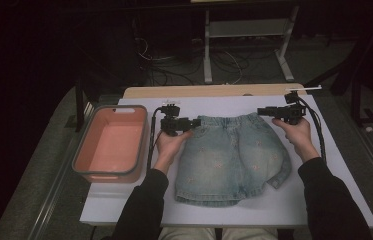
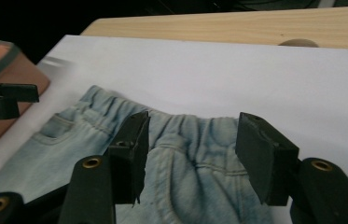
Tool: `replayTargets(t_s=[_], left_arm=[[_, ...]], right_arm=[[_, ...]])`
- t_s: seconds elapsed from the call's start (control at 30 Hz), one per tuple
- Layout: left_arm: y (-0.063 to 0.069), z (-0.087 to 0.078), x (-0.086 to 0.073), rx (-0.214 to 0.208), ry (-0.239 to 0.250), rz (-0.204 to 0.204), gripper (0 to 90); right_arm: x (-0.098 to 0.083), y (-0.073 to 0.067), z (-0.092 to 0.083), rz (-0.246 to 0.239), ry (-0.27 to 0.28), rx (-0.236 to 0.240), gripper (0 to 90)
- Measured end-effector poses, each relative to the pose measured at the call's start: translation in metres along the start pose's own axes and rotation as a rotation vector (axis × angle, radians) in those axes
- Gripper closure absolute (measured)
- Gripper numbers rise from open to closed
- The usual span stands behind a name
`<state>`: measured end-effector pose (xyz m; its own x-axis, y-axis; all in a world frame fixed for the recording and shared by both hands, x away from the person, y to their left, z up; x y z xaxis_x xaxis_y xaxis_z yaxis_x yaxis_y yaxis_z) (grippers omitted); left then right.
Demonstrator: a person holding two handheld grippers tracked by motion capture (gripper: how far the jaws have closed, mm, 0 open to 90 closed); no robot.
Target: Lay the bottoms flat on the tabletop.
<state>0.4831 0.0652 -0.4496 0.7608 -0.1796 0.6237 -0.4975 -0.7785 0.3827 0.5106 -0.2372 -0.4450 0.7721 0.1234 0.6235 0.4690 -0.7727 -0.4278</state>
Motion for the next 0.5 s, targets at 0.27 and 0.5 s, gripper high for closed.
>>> replayTargets(t_s=[0.27, 0.5], left_arm=[[0.005, -0.018, -0.011, -0.012, -0.004, 0.008, 34.1], [0.011, -0.029, -0.022, -0.024, -0.017, -0.003, 32.2]], right_arm=[[-0.010, -0.017, -0.011, -0.043, -0.007, -0.010, 31.5], [-0.013, -0.034, -0.028, -0.057, -0.007, 0.003, 21.6]])
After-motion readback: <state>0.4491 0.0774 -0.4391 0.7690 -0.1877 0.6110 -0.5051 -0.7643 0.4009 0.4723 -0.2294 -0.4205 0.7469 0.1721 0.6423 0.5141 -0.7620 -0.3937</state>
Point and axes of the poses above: each handheld gripper's, and its own axes: z roughly forward along the jaws, x roughly out of its top, y roughly to its right, the point moved 8 cm from there along z, roughly forward along the jaws, and after that the axes turned 10 degrees about -y, right-handed, at the moved point
